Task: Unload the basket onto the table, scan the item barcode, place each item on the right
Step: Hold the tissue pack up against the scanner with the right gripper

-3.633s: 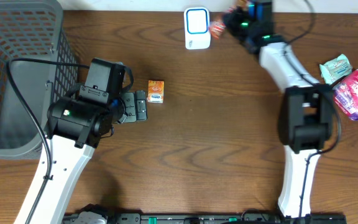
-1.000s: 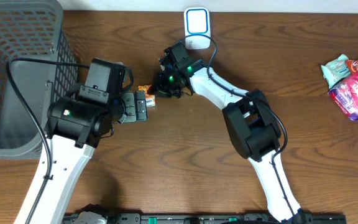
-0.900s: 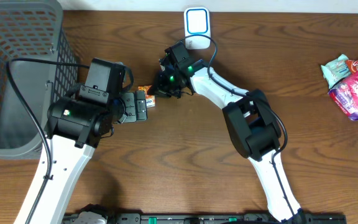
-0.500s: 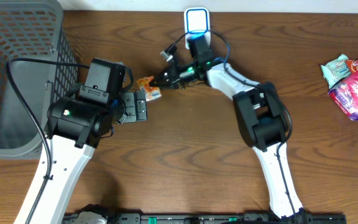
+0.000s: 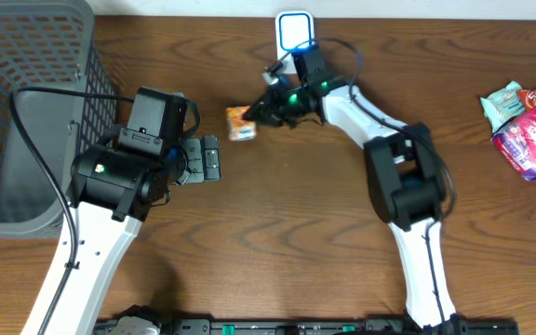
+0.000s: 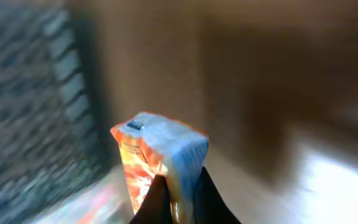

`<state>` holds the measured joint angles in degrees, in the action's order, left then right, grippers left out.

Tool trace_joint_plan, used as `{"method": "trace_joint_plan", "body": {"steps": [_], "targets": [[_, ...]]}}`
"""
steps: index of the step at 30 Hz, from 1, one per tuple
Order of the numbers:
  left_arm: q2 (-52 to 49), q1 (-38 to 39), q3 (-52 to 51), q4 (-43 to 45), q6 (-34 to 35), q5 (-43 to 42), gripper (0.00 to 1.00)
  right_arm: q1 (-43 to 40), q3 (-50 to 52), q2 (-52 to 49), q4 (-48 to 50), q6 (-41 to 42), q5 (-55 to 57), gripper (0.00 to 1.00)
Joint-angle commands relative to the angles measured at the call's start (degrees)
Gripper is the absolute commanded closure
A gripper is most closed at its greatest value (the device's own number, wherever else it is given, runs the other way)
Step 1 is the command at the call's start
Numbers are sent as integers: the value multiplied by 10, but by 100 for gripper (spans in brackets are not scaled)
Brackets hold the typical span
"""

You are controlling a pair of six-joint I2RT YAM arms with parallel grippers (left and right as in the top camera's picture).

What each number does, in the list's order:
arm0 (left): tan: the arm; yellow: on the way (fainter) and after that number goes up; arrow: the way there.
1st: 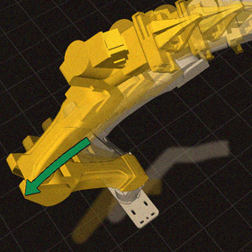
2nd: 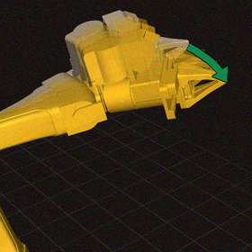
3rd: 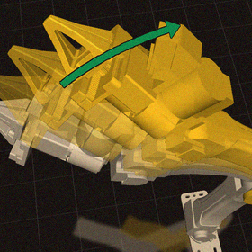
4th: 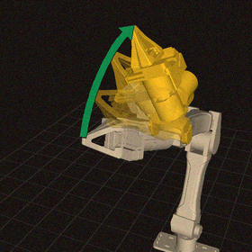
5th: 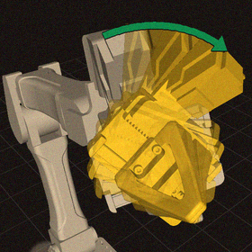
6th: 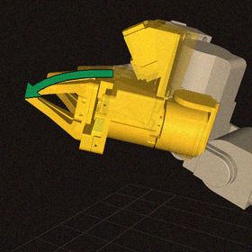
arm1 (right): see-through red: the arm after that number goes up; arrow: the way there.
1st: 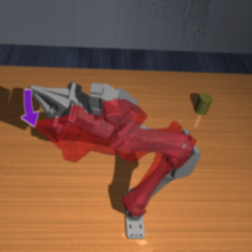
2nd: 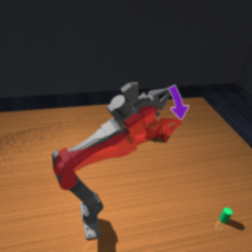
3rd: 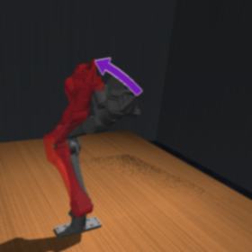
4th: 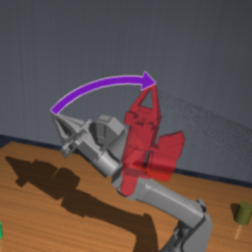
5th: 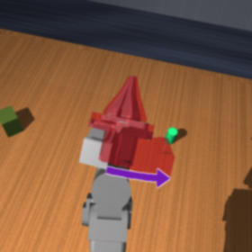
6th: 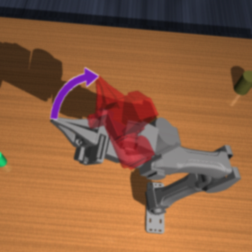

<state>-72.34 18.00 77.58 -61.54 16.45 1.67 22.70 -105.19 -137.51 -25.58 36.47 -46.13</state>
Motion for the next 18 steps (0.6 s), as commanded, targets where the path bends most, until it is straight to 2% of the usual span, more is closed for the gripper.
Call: {"method": "trace_joint_plan", "body": {"steps": [1, 4, 6, 9, 18], "targets": [[-3, -3, 2, -1, -3, 5, 2, 10, -12, 116, -34, -84, 487, 99], [-3, -3, 2, -1, -3, 5, 2, 31, -12, 147, -11, -199, 725, 99], [-3, -3, 2, -1, -3, 5, 2, 40, -12, 147, 27, -278, 780, 99], [-3, -3, 2, -1, -3, 5, 2, 44, -12, 135, 75, -334, 790, 99], [-3, -3, 2, -1, -3, 5, 2, 31, -12, 94, 197, -333, 767, 99]]}}
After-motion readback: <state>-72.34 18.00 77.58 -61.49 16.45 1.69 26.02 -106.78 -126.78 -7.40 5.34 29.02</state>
